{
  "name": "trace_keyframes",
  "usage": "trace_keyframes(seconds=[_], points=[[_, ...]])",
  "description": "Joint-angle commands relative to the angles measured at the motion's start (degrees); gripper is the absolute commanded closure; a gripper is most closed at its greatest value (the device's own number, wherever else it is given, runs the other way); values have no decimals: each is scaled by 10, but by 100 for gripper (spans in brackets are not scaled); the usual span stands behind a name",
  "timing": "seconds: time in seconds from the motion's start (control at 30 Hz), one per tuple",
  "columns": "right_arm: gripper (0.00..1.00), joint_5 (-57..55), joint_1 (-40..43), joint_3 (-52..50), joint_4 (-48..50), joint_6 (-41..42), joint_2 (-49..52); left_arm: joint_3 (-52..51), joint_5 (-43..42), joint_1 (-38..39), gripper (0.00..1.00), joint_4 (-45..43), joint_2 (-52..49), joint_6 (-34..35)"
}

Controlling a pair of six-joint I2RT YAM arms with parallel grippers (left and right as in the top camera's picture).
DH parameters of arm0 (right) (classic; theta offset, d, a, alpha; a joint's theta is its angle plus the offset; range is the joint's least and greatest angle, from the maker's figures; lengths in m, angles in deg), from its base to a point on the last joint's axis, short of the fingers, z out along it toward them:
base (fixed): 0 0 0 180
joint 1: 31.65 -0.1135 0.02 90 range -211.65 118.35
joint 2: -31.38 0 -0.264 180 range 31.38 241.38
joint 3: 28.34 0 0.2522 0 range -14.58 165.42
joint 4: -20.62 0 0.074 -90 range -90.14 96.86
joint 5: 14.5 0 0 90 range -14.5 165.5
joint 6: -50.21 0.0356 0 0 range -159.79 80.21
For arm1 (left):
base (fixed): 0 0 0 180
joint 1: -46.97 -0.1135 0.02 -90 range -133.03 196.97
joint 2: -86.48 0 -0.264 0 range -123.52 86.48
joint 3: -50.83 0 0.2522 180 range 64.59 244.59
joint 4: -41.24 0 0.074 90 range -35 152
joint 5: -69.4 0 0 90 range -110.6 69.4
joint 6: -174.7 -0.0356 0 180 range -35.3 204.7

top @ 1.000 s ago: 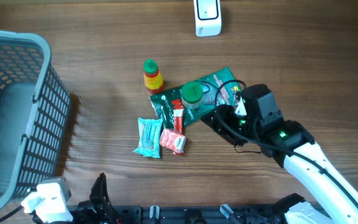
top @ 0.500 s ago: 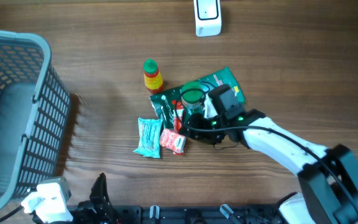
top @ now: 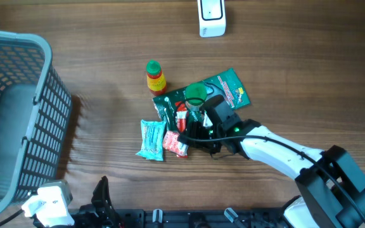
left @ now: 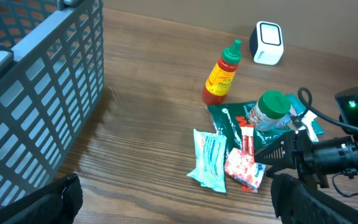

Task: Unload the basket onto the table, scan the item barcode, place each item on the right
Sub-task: 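Regrasp the white-red box with the right gripper and lift it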

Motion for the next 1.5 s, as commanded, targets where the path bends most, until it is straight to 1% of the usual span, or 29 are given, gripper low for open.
trace_keyframes(seconds=[0.0,0.1,0.13,0.27,0.33,0.37,0.4,0.43,0.53,0.6,0.67,0.77,0.83,0.93,1.0,1.07,1.17,1.23,1.3,1.37,1.47], points=[[39,-32,-3,-4,17,25,8,-4,-5,-4,0,-1,2,-1],[40,-33,-3,-4,24,26,18,-4,-5,-4,0,-1,2,-1],[42,-33,-5,-4,26,32,26,-4,-5,-4,0,-1,2,-1],[45,-33,-24,-4,47,46,52,-4,-5,-4,0,-1,2,-1],[59,-36,-25,-4,48,53,52,-4,-5,-4,0,-1,2,-1],[70,-38,-25,-4,48,54,52,-4,-5,-4,0,-1,2,-1],[85,-38,-25,-4,48,55,52,-4,-5,-4,0,-1,2,-1],[96,-40,-25,-4,48,55,51,-4,-5,-4,0,-1,2,-1],[96,-34,-25,-4,48,59,49,-4,-5,-4,0,-1,2,-1],[96,-10,-19,-4,46,58,33,-4,-5,-4,0,-1,2,-1],[96,16,-7,-4,42,52,2,-4,-5,-4,0,-1,2,-1],[96,18,14,-4,-2,32,-77,-4,-5,-4,0,-1,2,-1],[96,4,26,-4,-45,21,-137,-4,-5,-4,0,-1,2,-1],[95,-42,32,-4,-79,15,-209,-4,-5,-4,0,-1,2,-1],[96,-38,32,-4,-89,-1,-224,-4,-5,-4,0,-1,2,-1],[96,-18,32,-4,-101,-7,-220,-4,-5,-4,0,-1,2,-1],[96,36,32,-4,-109,-6,-216,-4,-5,-4,0,-1,2,-1],[96,117,39,-4,-109,14,-217,-4,-5,-4,0,-1,2,-1],[96,223,61,-4,-118,20,-217,-4,-5,-4,0,-1,2,-1],[96,322,95,-4,-149,20,-217,-4,-5,-4,0,-1,2,-1],[96,379,128,-4,-204,56,-217,-4,-5,-4,0,-1,2,-1]])
